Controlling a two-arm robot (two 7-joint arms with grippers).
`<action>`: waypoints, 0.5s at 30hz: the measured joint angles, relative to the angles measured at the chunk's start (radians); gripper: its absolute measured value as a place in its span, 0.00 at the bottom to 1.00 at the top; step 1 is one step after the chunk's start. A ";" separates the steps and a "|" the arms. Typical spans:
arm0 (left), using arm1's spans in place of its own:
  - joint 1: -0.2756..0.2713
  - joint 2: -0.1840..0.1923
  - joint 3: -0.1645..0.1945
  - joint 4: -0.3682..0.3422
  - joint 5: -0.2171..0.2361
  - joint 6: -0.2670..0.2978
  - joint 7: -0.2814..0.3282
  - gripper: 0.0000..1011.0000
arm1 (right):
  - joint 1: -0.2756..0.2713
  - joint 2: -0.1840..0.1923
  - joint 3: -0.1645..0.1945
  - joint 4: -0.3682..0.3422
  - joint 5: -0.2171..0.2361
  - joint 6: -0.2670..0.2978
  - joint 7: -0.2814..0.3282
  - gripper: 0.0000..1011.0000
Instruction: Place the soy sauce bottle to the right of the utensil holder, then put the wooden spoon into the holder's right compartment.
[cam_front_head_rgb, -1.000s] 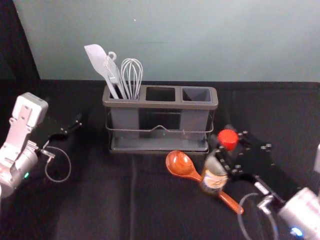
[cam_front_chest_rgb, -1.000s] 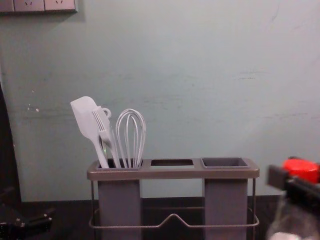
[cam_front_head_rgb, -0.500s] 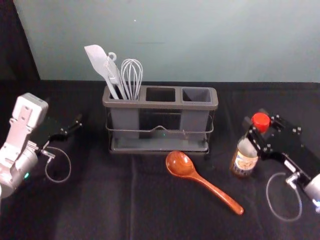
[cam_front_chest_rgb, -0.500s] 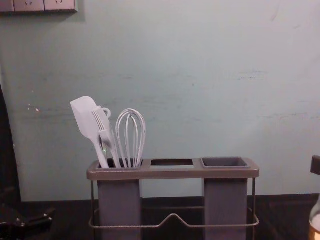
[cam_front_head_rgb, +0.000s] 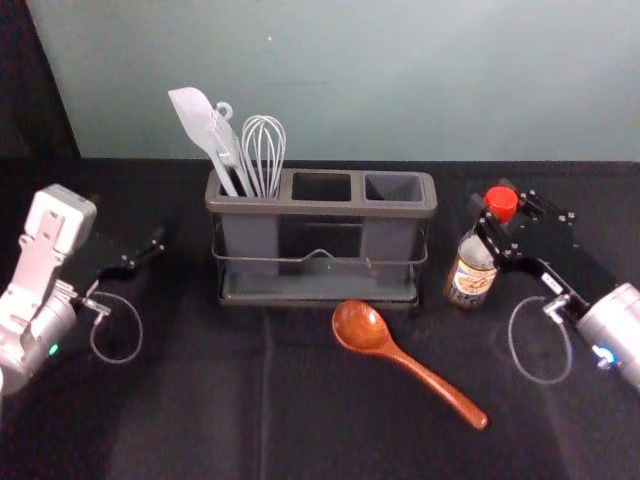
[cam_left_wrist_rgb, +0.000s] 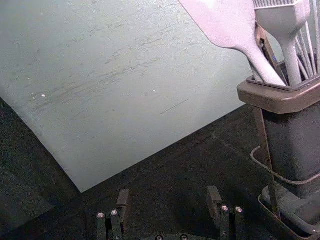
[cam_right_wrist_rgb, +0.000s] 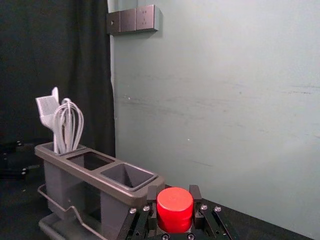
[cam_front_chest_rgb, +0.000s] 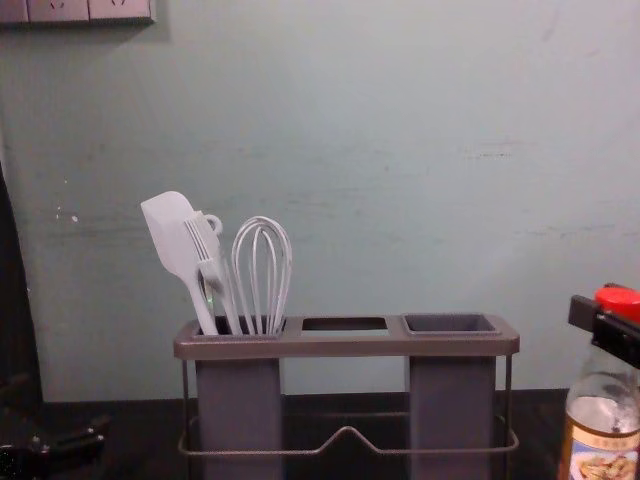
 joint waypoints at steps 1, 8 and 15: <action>0.000 0.000 0.000 0.000 0.000 0.000 0.000 0.99 | 0.019 -0.006 -0.006 0.021 0.000 -0.001 0.005 0.38; 0.000 0.000 0.000 0.000 0.000 0.000 0.000 0.99 | 0.090 -0.030 -0.030 0.105 0.008 0.009 0.022 0.38; 0.000 0.000 0.000 0.000 0.000 0.000 0.000 0.99 | 0.118 -0.047 -0.036 0.148 0.022 0.000 0.025 0.38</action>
